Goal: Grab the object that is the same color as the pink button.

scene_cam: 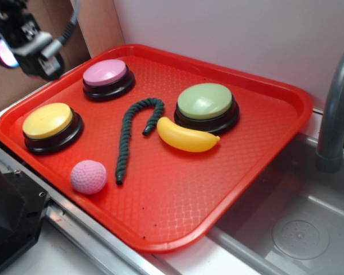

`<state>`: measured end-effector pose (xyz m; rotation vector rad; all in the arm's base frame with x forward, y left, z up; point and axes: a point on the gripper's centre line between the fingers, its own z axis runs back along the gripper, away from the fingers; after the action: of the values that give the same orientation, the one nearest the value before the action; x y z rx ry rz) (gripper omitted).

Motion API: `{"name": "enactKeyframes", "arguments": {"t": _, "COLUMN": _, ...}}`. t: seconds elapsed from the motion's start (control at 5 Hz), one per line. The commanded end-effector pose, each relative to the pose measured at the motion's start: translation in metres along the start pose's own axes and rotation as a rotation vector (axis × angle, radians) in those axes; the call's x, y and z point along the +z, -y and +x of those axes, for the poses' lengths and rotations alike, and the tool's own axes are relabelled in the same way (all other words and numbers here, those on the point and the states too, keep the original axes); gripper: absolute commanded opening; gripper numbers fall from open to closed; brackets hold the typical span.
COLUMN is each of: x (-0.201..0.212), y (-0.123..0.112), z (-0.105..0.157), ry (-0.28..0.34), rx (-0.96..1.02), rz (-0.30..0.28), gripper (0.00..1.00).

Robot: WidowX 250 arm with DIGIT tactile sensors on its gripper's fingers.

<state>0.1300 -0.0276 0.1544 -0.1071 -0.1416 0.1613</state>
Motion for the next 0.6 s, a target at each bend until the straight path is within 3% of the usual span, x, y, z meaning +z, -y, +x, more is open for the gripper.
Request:
{"name": "enactKeyframes", "arguments": {"t": 0.0, "x": -0.055, "y": 0.017, "z": 0.008, "ry": -0.038, "rx": -0.006, "rz": -0.037, "gripper": 1.00}}
{"name": "enactKeyframes", "arguments": {"t": 0.4, "x": -0.096, "y": 0.028, "z": -0.014, "ry": -0.130, "rx": -0.069, "rz": -0.067, "gripper": 1.00}}
